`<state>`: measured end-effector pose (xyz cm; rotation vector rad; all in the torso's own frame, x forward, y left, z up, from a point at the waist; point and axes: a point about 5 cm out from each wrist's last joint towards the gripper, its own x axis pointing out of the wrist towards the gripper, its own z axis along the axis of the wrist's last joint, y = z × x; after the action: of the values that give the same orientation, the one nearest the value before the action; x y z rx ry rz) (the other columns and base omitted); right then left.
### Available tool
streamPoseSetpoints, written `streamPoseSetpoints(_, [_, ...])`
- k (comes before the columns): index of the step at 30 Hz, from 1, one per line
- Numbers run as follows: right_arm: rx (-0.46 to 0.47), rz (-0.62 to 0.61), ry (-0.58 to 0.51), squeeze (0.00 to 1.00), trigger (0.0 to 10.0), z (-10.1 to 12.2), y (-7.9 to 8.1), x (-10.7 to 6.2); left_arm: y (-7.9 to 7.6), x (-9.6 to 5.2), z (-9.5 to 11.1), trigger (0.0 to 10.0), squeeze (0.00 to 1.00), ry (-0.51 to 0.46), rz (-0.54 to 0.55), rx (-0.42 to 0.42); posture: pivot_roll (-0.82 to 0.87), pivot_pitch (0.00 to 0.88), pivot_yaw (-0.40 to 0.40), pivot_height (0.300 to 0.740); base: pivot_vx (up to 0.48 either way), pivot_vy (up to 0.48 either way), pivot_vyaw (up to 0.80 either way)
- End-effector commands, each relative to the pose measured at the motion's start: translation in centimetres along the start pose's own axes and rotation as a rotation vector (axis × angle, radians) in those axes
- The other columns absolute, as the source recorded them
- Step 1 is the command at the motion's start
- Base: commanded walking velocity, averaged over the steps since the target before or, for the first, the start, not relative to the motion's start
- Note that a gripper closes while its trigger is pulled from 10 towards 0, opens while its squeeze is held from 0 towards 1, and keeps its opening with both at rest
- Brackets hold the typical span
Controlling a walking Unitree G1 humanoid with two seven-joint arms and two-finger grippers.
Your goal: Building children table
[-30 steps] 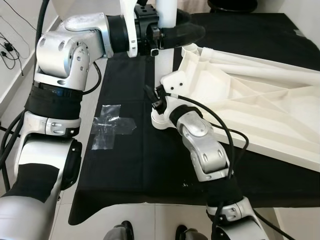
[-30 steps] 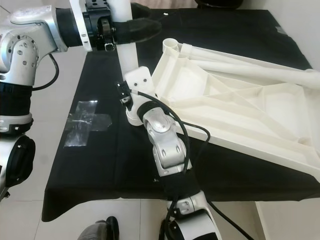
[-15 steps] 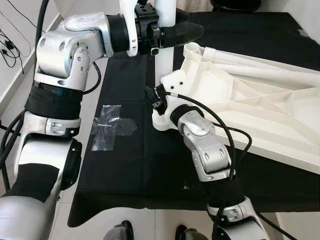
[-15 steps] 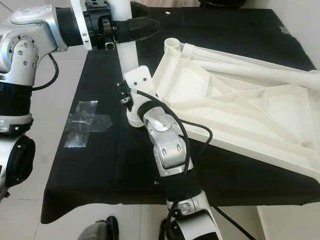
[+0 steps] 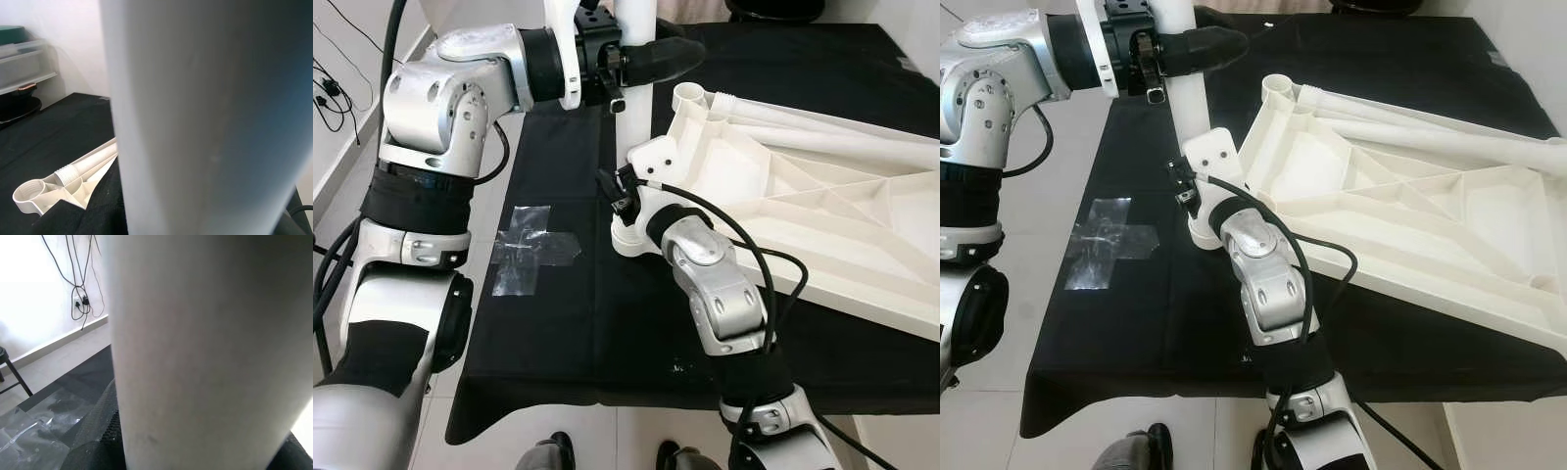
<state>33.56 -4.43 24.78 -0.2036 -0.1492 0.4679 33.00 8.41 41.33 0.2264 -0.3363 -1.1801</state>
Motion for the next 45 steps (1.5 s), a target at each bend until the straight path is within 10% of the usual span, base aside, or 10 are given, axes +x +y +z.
streamPoseSetpoints(1, [0.0,0.046,0.145,0.0,0.0,-2.6,1.0,0.2,-0.6,0.5,-0.6,0.0,0.0,0.042,-0.042,0.011,0.01,0.226,-0.033,0.74,0.0,0.0,0.0])
streamPoseSetpoints(4, [0.002,0.036,0.149,0.0,0.0,-2.6,0.9,0.2,-0.6,0.5,-0.6,0.0,0.0,0.041,-0.041,0.01,0.01,0.226,-0.033,0.74,0.0,0.0,0.0])
streamPoseSetpoints(5, [0.009,0.018,0.156,0.0,10.0,-2.6,0.5,0.3,-0.6,0.6,-0.6,0.0,0.0,0.038,-0.04,0.008,0.01,0.234,-0.032,0.74,0.0,0.0,0.0])
streamPoseSetpoints(9, [0.043,-0.037,0.151,0.15,10.0,-2.2,-1.5,0.8,-0.6,0.7,-0.5,0.0,0.0,0.014,-0.05,-0.007,0.01,0.239,-0.032,0.74,0.0,0.0,0.0])
streamPoseSetpoints(10, [0.056,-0.037,0.146,1.0,10.0,-2.0,-2.0,0.9,-0.6,0.7,-0.4,0.0,0.0,0.012,-0.054,-0.008,0.01,0.24,-0.032,0.74,0.0,0.0,0.0])
streamPoseSetpoints(19, [0.067,0.149,0.072,0.96,10.0,0.1,-5.0,2.7,-0.5,1.2,-0.4,0.0,0.0,-0.003,-0.088,-0.016,0.02,0.249,-0.031,0.74,0.0,0.0,0.0])
streamPoseSetpoints(22, [0.085,0.312,0.039,0.0,10.0,1.2,-5.2,3.3,-0.7,1.4,-0.3,0.0,0.0,-0.007,-0.114,-0.02,0.02,0.252,-0.028,0.74,0.0,0.0,0.0])
streamPoseSetpoints(28, [0.109,0.497,-0.004,0.0,10.0,2.5,-5.0,4.0,-0.8,1.7,-0.4,0.0,0.0,-0.008,-0.131,-0.024,0.02,0.255,-0.027,0.74,0.0,0.0,0.0])
streamPoseSetpoints(33, [0.171,0.719,-0.07,0.0,0.0,4.1,-4.0,4.1,-0.8,1.9,-0.4,0.0,0.0,-0.008,-0.139,-0.026,0.03,0.265,-0.021,0.74,0.0,0.0,0.0])
streamPoseSetpoints(45, [0.12,0.817,-0.069,0.0,0.0,4.1,-3.8,4.4,-0.7,2.2,-0.4,0.0,0.0,-0.011,-0.141,-0.027,0.03,0.269,-0.018,0.74,0.0,0.0,0.0])
